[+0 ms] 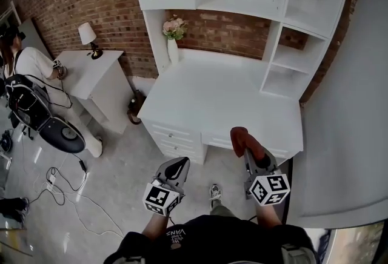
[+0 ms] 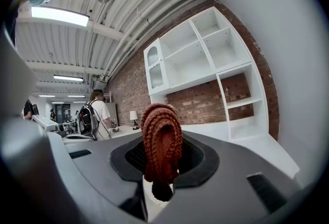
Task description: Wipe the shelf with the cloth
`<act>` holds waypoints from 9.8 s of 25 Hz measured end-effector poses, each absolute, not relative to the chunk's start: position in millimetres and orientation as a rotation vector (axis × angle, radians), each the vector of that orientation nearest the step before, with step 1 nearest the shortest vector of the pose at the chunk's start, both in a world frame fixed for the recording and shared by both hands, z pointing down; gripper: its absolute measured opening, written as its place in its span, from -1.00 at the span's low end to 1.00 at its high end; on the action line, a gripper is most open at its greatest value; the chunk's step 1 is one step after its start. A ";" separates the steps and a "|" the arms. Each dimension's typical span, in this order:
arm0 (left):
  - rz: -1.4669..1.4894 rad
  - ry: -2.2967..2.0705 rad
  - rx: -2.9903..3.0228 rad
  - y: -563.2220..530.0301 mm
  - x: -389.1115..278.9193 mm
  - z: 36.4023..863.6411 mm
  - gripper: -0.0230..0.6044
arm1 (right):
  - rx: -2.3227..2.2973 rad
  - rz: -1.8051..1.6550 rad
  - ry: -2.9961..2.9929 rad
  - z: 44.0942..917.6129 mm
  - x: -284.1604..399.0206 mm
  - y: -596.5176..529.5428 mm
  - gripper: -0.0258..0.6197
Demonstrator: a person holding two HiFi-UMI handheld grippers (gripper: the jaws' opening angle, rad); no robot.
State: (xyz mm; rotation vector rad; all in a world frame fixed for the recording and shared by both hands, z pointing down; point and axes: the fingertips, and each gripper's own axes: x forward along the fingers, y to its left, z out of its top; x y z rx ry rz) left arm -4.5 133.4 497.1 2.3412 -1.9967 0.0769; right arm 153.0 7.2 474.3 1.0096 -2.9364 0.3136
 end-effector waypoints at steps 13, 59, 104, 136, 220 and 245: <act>0.110 -2.088 2.307 -16.3 -43.4 479.4 -0.91 | 0.901 0.301 -2.999 461.0 101.4 -144.1 -0.63; -0.008 -1.672 2.685 -256.5 -238.4 447.6 -0.91 | 1.297 -0.448 -3.012 266.4 -109.1 -358.4 -0.63; -0.163 -1.669 2.552 -295.8 -305.4 481.1 -0.91 | 0.882 -0.435 -2.229 224.5 -280.8 -590.2 -0.62; -0.175 -1.534 2.613 -299.1 -280.3 489.9 -0.91 | 1.268 -0.492 -1.287 228.9 -4.1 -645.2 -0.60; -0.201 -1.506 2.567 -264.0 -237.3 499.0 -0.91 | 0.593 -0.477 -2.373 228.6 -257.7 -445.6 -0.60; -0.134 -1.213 2.714 -274.5 -152.1 499.6 -0.91 | 1.052 -0.486 -1.991 235.8 -25.7 -491.3 -0.60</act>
